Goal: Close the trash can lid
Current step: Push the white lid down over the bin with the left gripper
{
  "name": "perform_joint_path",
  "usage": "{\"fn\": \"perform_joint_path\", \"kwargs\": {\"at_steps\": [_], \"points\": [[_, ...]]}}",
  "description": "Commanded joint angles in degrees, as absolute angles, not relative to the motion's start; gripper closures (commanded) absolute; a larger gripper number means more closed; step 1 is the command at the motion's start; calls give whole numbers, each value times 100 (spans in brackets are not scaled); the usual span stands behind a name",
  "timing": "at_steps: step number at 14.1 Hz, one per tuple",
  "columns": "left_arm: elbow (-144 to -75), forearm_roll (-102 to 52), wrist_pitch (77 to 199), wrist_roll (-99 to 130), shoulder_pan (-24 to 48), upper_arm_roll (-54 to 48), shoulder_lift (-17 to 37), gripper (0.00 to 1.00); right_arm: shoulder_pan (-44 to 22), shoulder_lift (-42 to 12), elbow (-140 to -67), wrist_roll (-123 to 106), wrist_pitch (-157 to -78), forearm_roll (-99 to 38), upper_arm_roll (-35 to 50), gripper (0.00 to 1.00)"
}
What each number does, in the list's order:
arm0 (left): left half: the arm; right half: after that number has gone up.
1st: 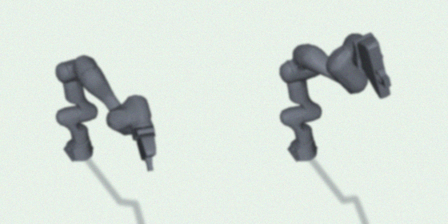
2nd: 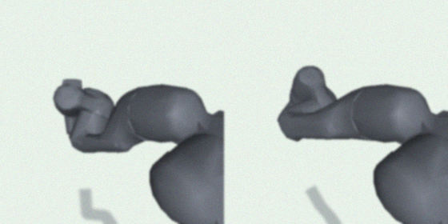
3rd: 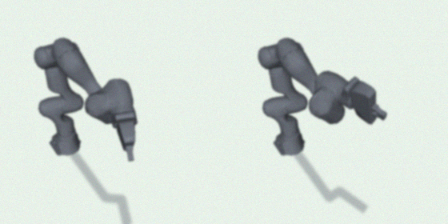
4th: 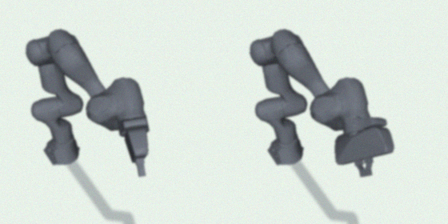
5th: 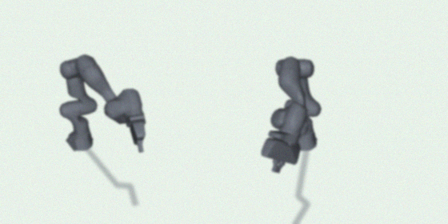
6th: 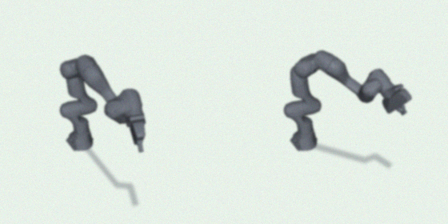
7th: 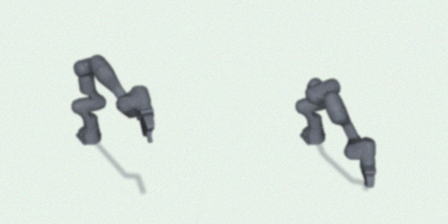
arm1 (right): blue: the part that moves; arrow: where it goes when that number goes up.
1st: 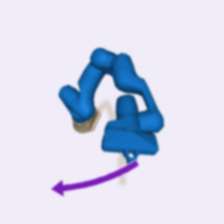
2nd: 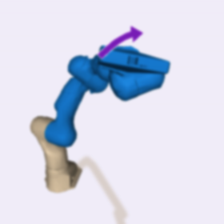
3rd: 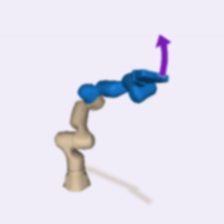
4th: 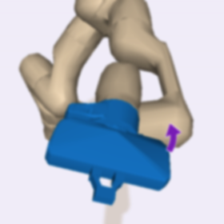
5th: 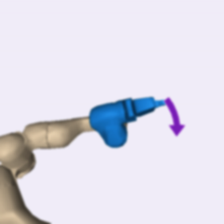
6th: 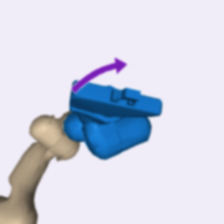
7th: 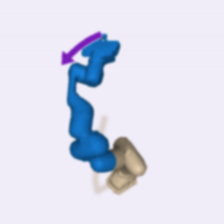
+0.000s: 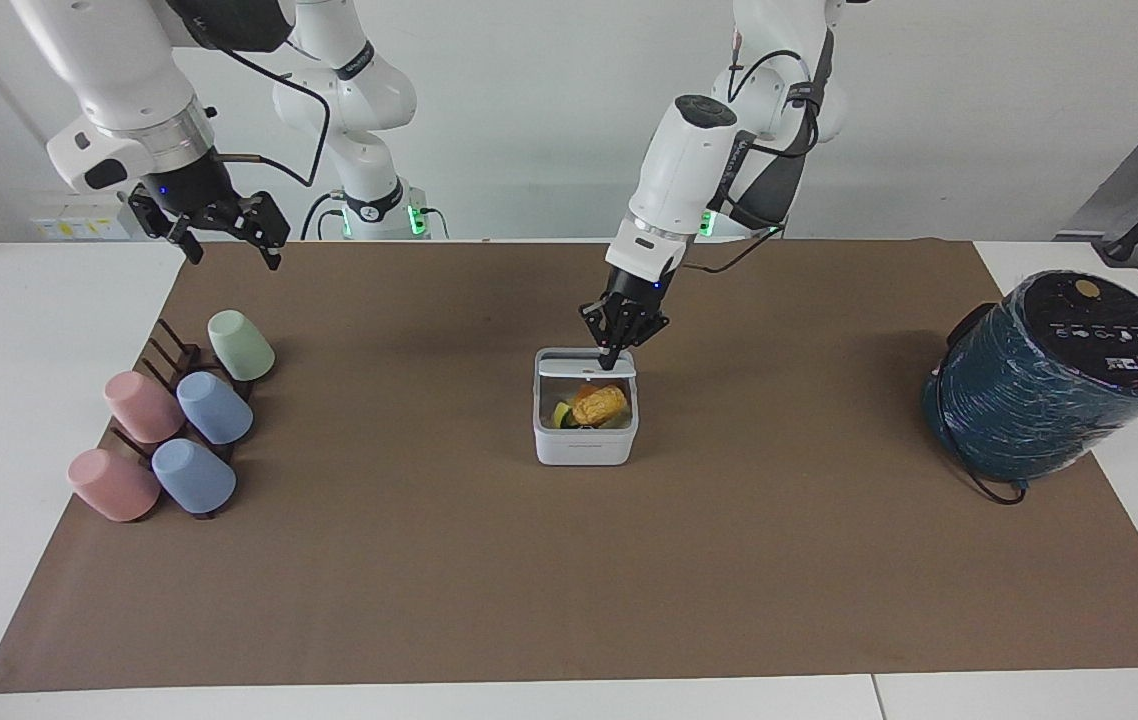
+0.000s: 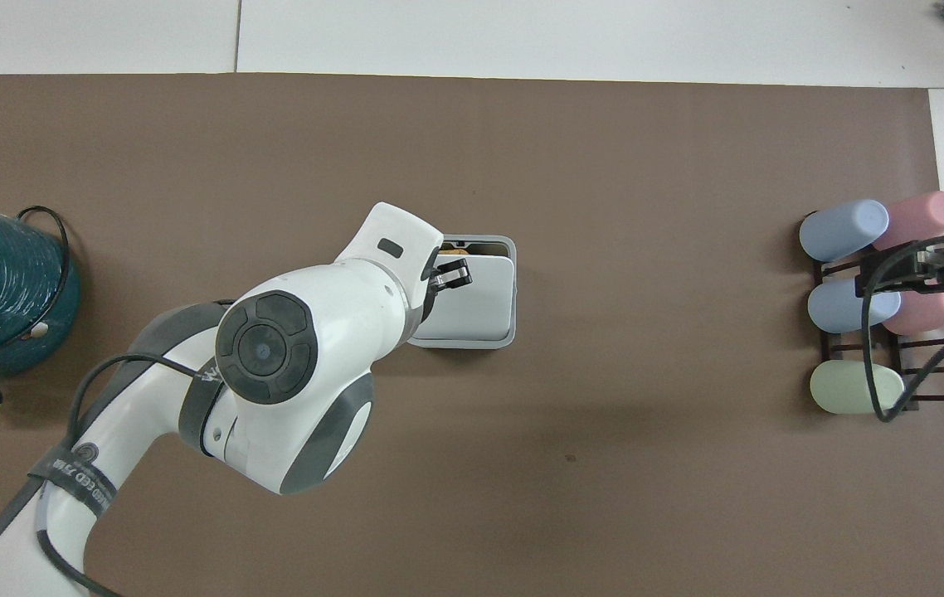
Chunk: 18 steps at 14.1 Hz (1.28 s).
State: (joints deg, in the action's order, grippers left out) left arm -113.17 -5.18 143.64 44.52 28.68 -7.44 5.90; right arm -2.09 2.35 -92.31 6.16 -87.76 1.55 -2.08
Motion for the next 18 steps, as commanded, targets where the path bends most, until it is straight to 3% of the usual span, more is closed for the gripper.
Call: {"fn": "perform_joint_path", "kwargs": {"at_steps": [1, 6, 18], "points": [[-11373, -598, 14625, 4456, 2821, -773, 677, 100, -202, 334, -9316, 448, -8754, 123, -211, 0], [-11347, -598, 15247, 4491, 2847, -773, 1185, 100, -202, 334, -9316, 448, -8754, 123, -211, 0], [-11399, -589, 15504, 4421, 2874, -756, 1634, 100, -202, 334, -9316, 448, -8754, 123, -211, 0]]}}
